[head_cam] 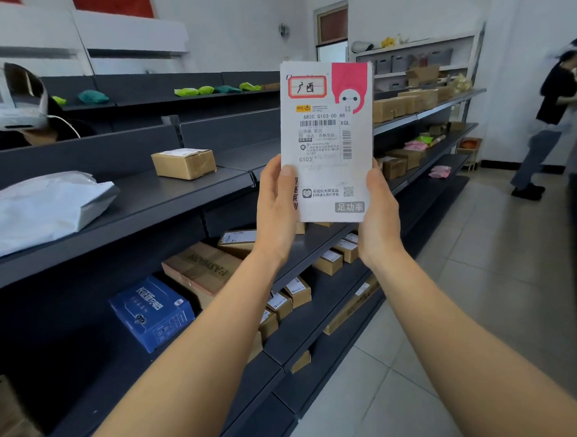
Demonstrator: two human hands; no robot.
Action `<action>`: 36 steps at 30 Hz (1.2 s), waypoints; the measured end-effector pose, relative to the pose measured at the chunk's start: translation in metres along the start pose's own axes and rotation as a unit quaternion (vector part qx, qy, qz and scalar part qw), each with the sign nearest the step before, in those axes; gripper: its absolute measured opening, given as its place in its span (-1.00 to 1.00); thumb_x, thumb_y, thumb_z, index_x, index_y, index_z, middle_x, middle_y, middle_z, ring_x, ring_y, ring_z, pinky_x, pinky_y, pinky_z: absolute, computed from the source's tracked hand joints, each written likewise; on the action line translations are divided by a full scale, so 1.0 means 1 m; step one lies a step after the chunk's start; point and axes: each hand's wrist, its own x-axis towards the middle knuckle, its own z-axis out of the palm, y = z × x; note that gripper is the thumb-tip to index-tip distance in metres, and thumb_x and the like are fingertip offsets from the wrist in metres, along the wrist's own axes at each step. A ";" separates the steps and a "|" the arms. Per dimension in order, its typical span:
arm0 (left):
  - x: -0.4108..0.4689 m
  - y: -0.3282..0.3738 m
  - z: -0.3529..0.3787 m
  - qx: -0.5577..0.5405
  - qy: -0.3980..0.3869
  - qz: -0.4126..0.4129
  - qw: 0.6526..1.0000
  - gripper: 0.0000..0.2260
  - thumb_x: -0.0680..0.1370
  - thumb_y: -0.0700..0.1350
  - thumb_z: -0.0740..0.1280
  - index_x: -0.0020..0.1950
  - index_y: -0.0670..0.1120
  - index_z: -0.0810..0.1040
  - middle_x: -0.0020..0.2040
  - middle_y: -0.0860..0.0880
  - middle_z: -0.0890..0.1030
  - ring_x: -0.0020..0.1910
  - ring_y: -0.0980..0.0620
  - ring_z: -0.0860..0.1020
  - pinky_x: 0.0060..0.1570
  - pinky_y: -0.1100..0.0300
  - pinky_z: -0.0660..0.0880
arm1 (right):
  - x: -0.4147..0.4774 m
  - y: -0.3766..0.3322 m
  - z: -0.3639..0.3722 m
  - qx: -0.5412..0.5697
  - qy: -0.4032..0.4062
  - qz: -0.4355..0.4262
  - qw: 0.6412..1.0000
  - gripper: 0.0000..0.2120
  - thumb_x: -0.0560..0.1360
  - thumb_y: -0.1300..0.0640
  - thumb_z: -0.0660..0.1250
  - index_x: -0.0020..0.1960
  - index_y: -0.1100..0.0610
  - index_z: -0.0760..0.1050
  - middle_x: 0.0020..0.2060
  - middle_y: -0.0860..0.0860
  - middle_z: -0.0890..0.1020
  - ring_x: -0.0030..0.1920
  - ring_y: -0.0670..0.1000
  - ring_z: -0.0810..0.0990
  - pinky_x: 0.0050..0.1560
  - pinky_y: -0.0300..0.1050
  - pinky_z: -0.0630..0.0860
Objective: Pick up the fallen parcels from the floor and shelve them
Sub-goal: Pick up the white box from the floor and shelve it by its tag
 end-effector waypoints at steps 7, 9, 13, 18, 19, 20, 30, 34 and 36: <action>0.064 -0.022 0.058 0.004 0.026 0.035 0.999 -0.67 0.65 0.04 0.12 0.39 0.04 0.41 0.12 0.24 0.62 0.08 0.28 0.59 -0.08 0.43 0.50 | 0.089 0.001 -0.027 0.018 -0.008 -0.033 0.999 -0.56 0.59 -0.09 0.15 0.44 -0.05 0.42 0.19 -0.06 0.67 0.16 -0.04 0.65 -0.02 -0.13 0.62; 0.062 -0.022 0.058 0.007 0.012 0.041 0.999 -0.65 0.66 0.04 0.10 0.43 0.07 0.39 0.19 0.18 0.62 0.13 0.20 0.60 -0.01 0.36 0.53 | 0.086 -0.002 -0.024 0.029 0.000 -0.029 0.999 -0.51 0.55 -0.11 0.18 0.45 -0.03 0.40 0.26 -0.01 0.63 0.22 0.02 0.62 0.17 0.06 0.59; 0.063 -0.026 0.057 -0.017 -0.010 0.049 0.999 -0.64 0.68 -0.01 0.10 0.48 0.01 0.35 0.29 0.01 0.59 0.21 0.11 0.59 0.06 0.28 0.56 | 0.085 0.002 -0.026 0.035 0.001 -0.029 0.999 -0.49 0.54 -0.10 0.21 0.47 -0.03 0.38 0.30 0.01 0.60 0.24 0.03 0.61 0.26 0.13 0.54; 0.065 -0.027 0.060 -0.033 -0.013 0.052 0.998 -0.65 0.69 -0.03 0.10 0.49 0.02 0.34 0.29 0.04 0.59 0.19 0.14 0.59 0.03 0.28 0.56 | 0.090 0.002 -0.030 0.033 -0.003 -0.037 0.999 -0.51 0.56 -0.07 0.21 0.47 -0.02 0.38 0.28 0.01 0.62 0.22 0.00 0.62 0.23 0.05 0.56; 0.071 -0.029 0.066 -0.031 -0.011 0.052 0.998 -0.64 0.69 -0.03 0.10 0.49 0.02 0.34 0.29 0.04 0.59 0.20 0.14 0.59 0.04 0.28 0.56 | 0.098 0.003 -0.034 0.033 -0.005 -0.040 0.999 -0.51 0.56 -0.07 0.20 0.47 -0.01 0.38 0.29 0.01 0.62 0.22 -0.01 0.62 0.22 0.01 0.58; 0.080 -0.034 0.075 -0.033 -0.007 0.053 0.998 -0.64 0.69 -0.03 0.10 0.50 0.01 0.33 0.31 0.03 0.58 0.20 0.14 0.58 0.04 0.27 0.55 | 0.110 0.003 -0.041 0.034 -0.005 -0.045 0.998 -0.51 0.57 -0.06 0.20 0.48 0.00 0.38 0.29 0.01 0.61 0.21 -0.01 0.63 0.19 -0.02 0.59; 0.149 -0.083 0.151 -0.042 -0.036 0.041 0.998 -0.65 0.68 -0.04 0.12 0.47 0.02 0.36 0.30 0.03 0.59 0.20 0.14 0.58 0.05 0.28 0.56 | 0.205 0.024 -0.095 0.039 0.048 -0.053 0.997 -0.49 0.54 -0.08 0.24 0.46 0.03 0.41 0.26 -0.02 0.63 0.17 -0.06 0.65 -0.01 -0.22 0.59; 0.185 -0.107 0.168 -0.061 -0.059 0.031 0.996 -0.63 0.68 -0.06 0.12 0.50 -0.01 0.33 0.32 0.00 0.57 0.21 0.14 0.58 0.02 0.32 0.55 | 0.241 0.036 -0.103 0.035 0.072 -0.065 0.995 -0.51 0.55 -0.06 0.23 0.45 0.02 0.42 0.24 -0.01 0.64 0.14 -0.09 0.66 -0.04 -0.24 0.59; 0.205 -0.118 0.176 -0.075 -0.070 0.027 0.994 -0.62 0.69 -0.07 0.11 0.51 -0.04 0.30 0.34 -0.02 0.56 0.23 0.12 0.57 0.04 0.32 0.55 | 0.262 0.041 -0.107 0.020 0.077 -0.075 0.994 -0.51 0.55 -0.07 0.22 0.46 0.02 0.40 0.25 0.00 0.64 0.16 -0.06 0.65 -0.01 -0.20 0.60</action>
